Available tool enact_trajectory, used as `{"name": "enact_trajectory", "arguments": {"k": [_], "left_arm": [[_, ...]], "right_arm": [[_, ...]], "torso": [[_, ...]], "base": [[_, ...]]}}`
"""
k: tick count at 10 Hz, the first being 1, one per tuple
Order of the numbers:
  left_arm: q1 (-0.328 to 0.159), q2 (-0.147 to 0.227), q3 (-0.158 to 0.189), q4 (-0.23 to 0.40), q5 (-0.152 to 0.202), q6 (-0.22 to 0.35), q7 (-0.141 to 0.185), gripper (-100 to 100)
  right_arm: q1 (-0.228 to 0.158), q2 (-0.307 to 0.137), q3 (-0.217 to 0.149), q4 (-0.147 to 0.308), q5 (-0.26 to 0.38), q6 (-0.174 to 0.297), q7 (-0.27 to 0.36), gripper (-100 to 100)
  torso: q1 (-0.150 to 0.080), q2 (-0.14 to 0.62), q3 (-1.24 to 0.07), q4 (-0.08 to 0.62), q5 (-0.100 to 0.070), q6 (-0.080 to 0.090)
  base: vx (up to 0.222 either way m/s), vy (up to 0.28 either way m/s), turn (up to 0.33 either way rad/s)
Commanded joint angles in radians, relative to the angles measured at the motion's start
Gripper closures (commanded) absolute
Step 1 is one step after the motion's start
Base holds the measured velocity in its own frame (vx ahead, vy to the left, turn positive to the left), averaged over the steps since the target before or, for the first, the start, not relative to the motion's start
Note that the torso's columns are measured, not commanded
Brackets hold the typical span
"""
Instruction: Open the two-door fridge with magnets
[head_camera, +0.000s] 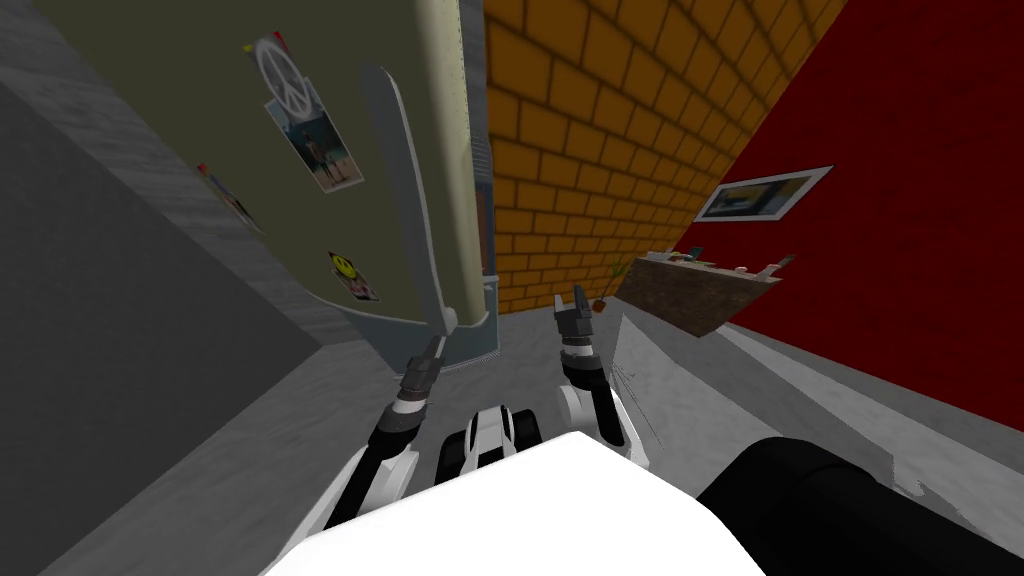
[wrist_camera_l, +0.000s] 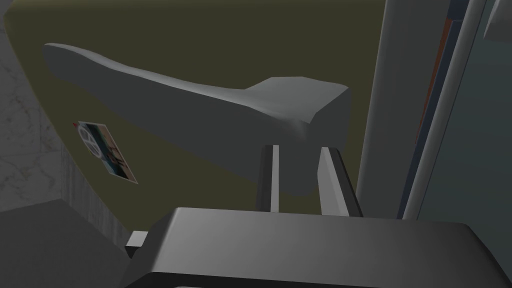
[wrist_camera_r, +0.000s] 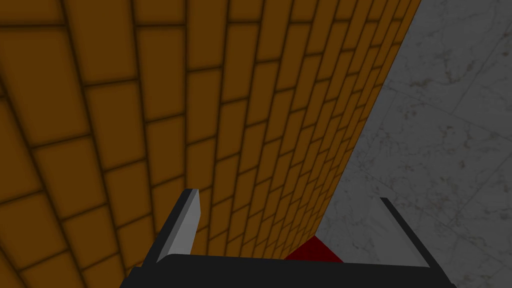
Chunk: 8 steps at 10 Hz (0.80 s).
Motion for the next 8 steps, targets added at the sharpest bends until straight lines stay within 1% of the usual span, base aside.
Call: {"name": "enact_trajectory", "arguments": {"k": [1, 2, 4, 5, 7, 8], "left_arm": [[-0.022, 0.031, -0.008, -0.019, 0.004, -0.022, 0.032, 100], [-0.022, 0.031, -0.008, -0.019, 0.004, -0.022, 0.032, 100], [-0.032, 0.063, -0.03, -0.027, 0.001, -0.034, 0.062, 100], [-0.032, 0.063, -0.03, -0.027, 0.001, -0.034, 0.062, 100], [-0.042, 0.095, -0.052, -0.035, -0.001, -0.046, 0.091, 100], [-0.027, 0.087, -0.058, -0.009, -0.006, -0.037, 0.08, 100]], "right_arm": [[0.0, 0.0, 0.0, 0.0, 0.0, 0.0, 0.0, 0], [0.0, 0.0, 0.0, 0.0, 0.0, 0.0, 0.0, 0], [0.0, 0.0, 0.0, 0.0, 0.0, 0.0, 0.0, 0], [0.0, 0.0, 0.0, 0.0, 0.0, 0.0, 0.0, 0], [0.0, 0.0, 0.0, 0.0, 0.0, 0.0, 0.0, 0], [0.0, 0.0, 0.0, 0.0, 0.0, 0.0, 0.0, 0]], "torso": [[0.001, -0.001, -0.001, 0.0, 0.0, 0.0], [0.003, 0.002, 0.001, 0.001, 0.0, 0.001], [0.0, 0.001, -0.001, 0.003, -0.001, 0.0], [0.001, 0.004, 0.001, 0.003, 0.0, 0.001], [0.004, 0.003, 0.0, 0.003, 0.0, 0.0], [-0.001, 0.006, 0.003, 0.003, 0.0, 0.003]], "base": [[-0.211, 0.26, -0.105], [-0.166, 0.188, -0.076], [-0.183, 0.215, -0.096], [-0.17, 0.242, -0.074], [-0.227, 0.264, -0.107], [-0.112, 0.122, -0.038]]}}
